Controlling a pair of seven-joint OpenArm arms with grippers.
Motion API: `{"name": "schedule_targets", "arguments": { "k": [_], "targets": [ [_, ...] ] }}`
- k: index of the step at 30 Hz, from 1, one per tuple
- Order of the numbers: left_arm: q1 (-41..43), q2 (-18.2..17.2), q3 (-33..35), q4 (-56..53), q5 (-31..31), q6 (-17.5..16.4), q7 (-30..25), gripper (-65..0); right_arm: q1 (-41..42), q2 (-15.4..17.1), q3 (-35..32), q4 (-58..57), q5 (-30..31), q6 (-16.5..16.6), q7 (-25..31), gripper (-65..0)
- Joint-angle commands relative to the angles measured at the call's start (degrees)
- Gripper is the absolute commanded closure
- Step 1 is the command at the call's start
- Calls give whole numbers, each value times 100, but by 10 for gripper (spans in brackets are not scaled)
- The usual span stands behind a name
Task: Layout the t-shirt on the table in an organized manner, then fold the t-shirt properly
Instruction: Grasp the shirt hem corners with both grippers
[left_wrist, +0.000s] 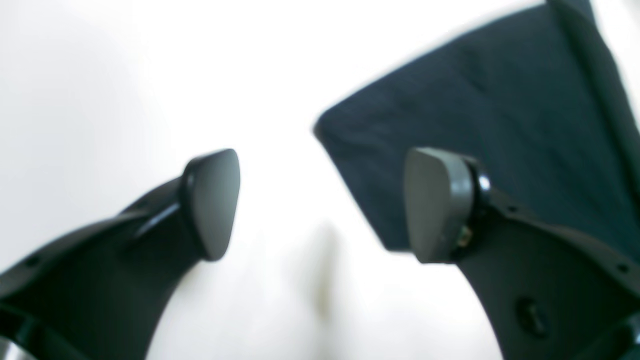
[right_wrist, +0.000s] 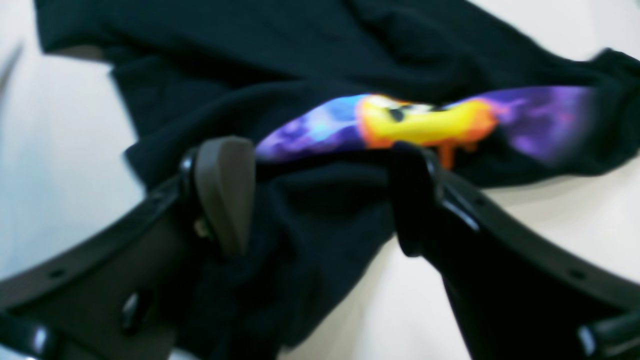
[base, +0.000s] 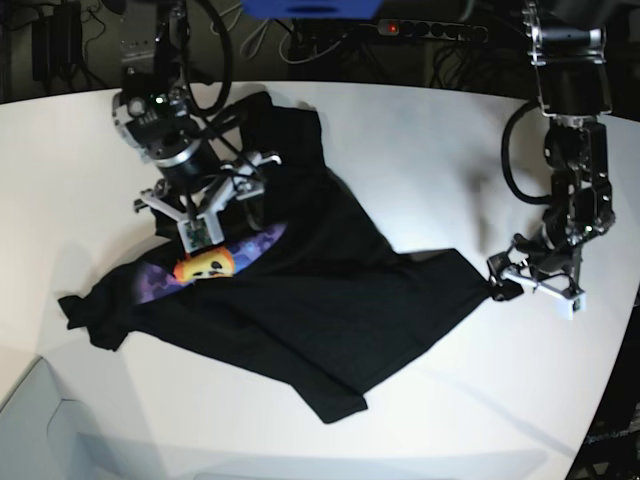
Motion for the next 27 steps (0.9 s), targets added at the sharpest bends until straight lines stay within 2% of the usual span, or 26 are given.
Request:
{"name": "schedule_targets", "arguments": {
  "k": [1, 3, 5, 9, 15, 17, 20, 27],
  "targets": [
    [-95, -58, -19, 14, 55, -333, -234, -496, -18, -56, -109, 115, 58, 4, 120, -424],
    [-95, -41, -36, -144, 319, -737, -463, -496, -106, -92, -232, 115, 58, 4, 129, -424],
    [-95, -41, -36, -311, 547, -904, -639, -496, -176, -171, -364, 115, 58, 4, 129, -424],
    [-235, -32, -28, -847, 934, -966, -1061, -496, -220, -250, -637, 115, 50, 4, 129, -424],
    [-411, -23, -19, -1384, 978, -1036, -1439, -496, -247, -259, -900, -175, 41, 4, 120, -424],
    [-411, 21, 113, -1375, 960, -1308, -1474, -496, -238, -241, -892, -272, 41, 4, 120, -424],
    [-411, 47, 148, -1375, 960, -1537, -1500, -496, -238, -223, -892, -281, 41, 4, 120, -424],
    [-613, 258, 166, -1445, 995, -1581, -1509, -496, -255, -215, -892, -518, 41, 4, 120, -424]
  ]
}}
